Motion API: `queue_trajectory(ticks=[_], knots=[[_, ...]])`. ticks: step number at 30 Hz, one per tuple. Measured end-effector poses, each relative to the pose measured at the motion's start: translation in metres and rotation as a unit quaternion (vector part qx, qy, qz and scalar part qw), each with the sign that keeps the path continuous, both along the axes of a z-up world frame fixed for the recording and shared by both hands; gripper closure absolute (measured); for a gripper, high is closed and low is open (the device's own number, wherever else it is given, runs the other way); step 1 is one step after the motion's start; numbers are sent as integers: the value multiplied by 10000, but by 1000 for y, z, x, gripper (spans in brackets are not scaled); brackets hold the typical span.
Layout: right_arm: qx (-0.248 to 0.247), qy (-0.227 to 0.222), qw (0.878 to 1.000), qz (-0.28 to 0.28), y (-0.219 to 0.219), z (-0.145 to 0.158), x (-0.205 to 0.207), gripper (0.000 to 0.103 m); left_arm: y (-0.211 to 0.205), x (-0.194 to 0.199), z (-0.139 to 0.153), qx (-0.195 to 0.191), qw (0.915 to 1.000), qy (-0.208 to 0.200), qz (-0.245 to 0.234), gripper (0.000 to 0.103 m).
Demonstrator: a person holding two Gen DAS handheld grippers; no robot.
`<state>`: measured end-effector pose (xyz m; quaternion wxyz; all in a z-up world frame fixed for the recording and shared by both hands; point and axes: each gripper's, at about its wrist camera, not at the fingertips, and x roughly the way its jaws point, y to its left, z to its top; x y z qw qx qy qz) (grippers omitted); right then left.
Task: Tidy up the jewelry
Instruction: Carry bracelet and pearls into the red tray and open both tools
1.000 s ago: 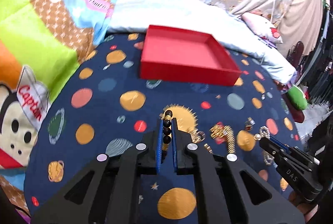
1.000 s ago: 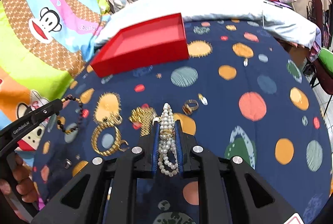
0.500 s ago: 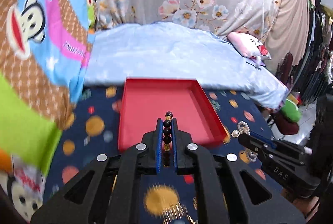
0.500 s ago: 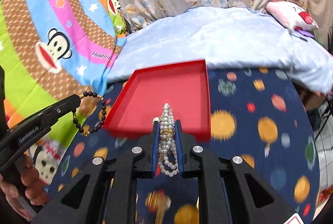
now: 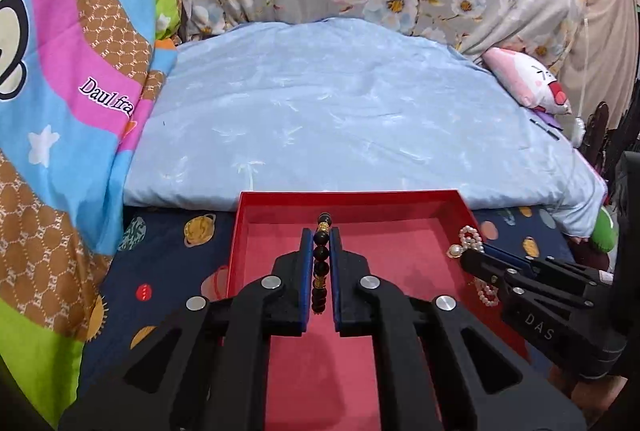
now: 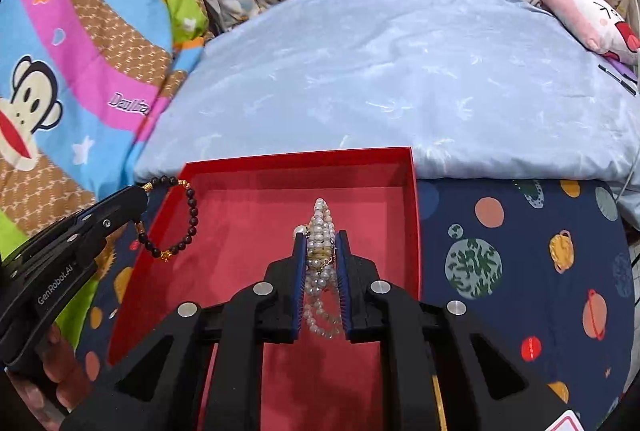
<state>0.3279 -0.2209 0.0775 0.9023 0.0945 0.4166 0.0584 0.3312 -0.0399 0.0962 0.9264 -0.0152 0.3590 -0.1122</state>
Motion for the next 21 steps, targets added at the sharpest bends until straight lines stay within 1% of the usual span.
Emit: queue_trajectory(ticks=[4,5,6,7,8,9,10,11,12,14,16,18,21], knots=[[41,62,10000,-61,-4,-8,12,89,-4,14,-15,1,9999,120,82,95],[33,30,9999,-90,-5,-9,12,87,-3,15,-18,-16,9998,115,154,89],[5,-7,9999,-115,-6,-8,12,80,-3,16,-17,-12,9998,99,186,83],[-19,-57,9999,-148,-6,-7,11,77,-4,15,-17,51,9997,51,246,69],[-12,-138,9997,-195,-7,-5,7,74,-5,13,-16,133,9995,-5,300,62],[13,-179,9996,-223,-9,-3,4,74,-5,11,-14,175,9994,-55,310,61],[73,-223,9994,-237,-10,0,-3,74,-5,6,-10,253,9991,-115,327,59],[121,-268,9993,-251,-12,4,-10,74,-4,0,-7,292,9988,-148,355,52],[152,-307,9991,-259,-12,7,-16,74,-3,-5,-4,279,9988,-170,362,49],[194,-444,9986,-211,-11,17,-40,72,3,-26,4,206,9987,-269,370,43],[138,-611,9979,-185,-7,25,-70,67,10,-51,11,217,9984,-318,418,40],[123,-766,9969,-143,-3,31,-108,64,17,-75,15,120,9986,-318,407,39],[138,-816,9965,-71,2,32,-163,64,27,-117,17,7,9989,-278,380,39]])
